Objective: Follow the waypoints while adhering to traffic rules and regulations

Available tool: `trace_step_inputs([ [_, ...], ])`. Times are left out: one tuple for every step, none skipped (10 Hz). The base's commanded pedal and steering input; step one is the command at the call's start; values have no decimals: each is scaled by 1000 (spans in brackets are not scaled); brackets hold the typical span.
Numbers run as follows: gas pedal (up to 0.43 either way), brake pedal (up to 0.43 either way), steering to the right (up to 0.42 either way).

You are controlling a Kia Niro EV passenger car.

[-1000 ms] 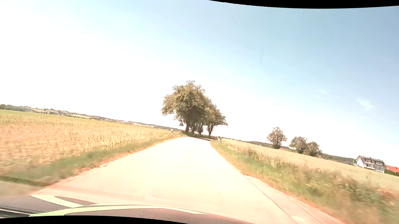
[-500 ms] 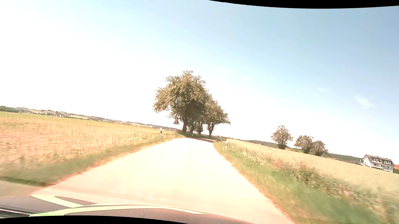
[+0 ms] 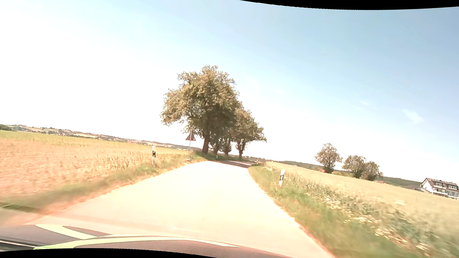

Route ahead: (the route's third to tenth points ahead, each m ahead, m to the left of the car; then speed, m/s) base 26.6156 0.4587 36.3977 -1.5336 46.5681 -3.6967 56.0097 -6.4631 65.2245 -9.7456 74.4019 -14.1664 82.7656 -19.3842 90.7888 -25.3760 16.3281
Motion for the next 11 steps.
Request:
trace_step_inputs([
  [0,0,9],
  [0,0,10],
  [0,0,10],
  [0,0,10],
  [0,0,10],
  [0,0,12],
  [0,0,13],
  [0,0,16],
  [0,0,19],
  [0,0,20],
  [0,0,23],
])
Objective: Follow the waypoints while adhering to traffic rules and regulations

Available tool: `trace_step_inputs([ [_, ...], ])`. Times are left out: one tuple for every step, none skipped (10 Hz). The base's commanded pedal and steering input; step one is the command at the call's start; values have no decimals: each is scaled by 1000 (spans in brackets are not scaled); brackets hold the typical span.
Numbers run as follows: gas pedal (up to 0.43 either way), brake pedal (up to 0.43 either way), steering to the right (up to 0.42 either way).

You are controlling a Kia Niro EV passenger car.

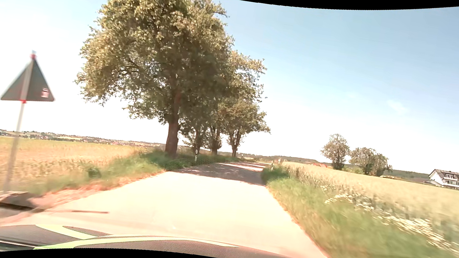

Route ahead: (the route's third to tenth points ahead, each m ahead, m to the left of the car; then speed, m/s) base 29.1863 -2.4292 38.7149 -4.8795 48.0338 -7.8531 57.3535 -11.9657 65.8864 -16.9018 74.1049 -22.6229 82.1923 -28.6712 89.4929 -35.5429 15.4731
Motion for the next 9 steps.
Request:
trace_step_inputs([
  [0,0,25],
  [0,0,28],
  [0,0,30],
  [0,0,30],
  [0,0,30],
  [8,0,31],
  [8,0,33],
  [20,0,34],
  [47,0,38],
])
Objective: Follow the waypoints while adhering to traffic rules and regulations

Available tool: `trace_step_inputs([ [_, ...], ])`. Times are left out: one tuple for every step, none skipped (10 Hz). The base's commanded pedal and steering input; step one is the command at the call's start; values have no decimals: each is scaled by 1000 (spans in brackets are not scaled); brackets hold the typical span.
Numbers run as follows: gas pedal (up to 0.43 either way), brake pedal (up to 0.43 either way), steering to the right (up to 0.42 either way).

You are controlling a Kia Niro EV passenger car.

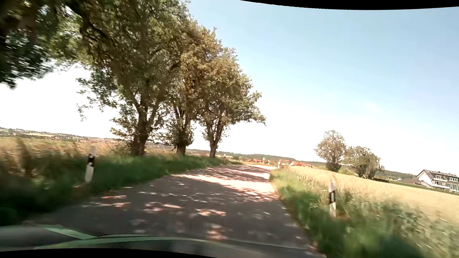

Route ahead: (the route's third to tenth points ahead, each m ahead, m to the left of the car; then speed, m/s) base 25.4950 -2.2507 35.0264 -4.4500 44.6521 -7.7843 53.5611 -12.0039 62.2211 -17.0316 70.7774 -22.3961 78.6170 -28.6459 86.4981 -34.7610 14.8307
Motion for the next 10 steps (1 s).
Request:
trace_step_inputs([
  [47,0,40],
  [47,0,42],
  [59,0,42],
  [59,0,42],
  [59,0,41],
  [59,0,41],
  [59,0,40],
  [59,0,39],
  [67,0,38],
  [67,0,38],
])
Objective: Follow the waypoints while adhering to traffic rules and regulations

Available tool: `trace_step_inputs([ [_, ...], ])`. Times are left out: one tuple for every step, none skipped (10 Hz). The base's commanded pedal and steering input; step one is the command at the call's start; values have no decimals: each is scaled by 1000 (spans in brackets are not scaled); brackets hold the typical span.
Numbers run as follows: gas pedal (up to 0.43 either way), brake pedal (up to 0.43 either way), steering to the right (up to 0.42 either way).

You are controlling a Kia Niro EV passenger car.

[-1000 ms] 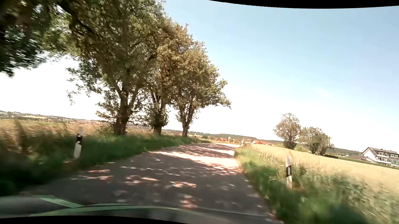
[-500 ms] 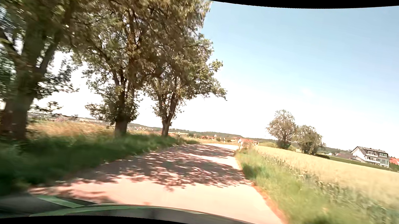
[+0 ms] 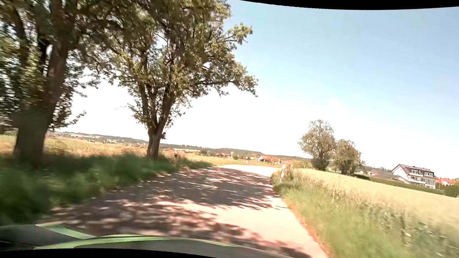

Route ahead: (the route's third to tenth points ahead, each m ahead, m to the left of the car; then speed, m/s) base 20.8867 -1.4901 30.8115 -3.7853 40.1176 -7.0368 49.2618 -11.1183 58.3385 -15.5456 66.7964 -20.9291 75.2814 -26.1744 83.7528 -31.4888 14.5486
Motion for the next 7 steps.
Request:
trace_step_inputs([
  [67,0,37],
  [67,0,37],
  [67,0,38],
  [79,0,41],
  [79,0,44],
  [79,0,46],
  [79,0,48],
])
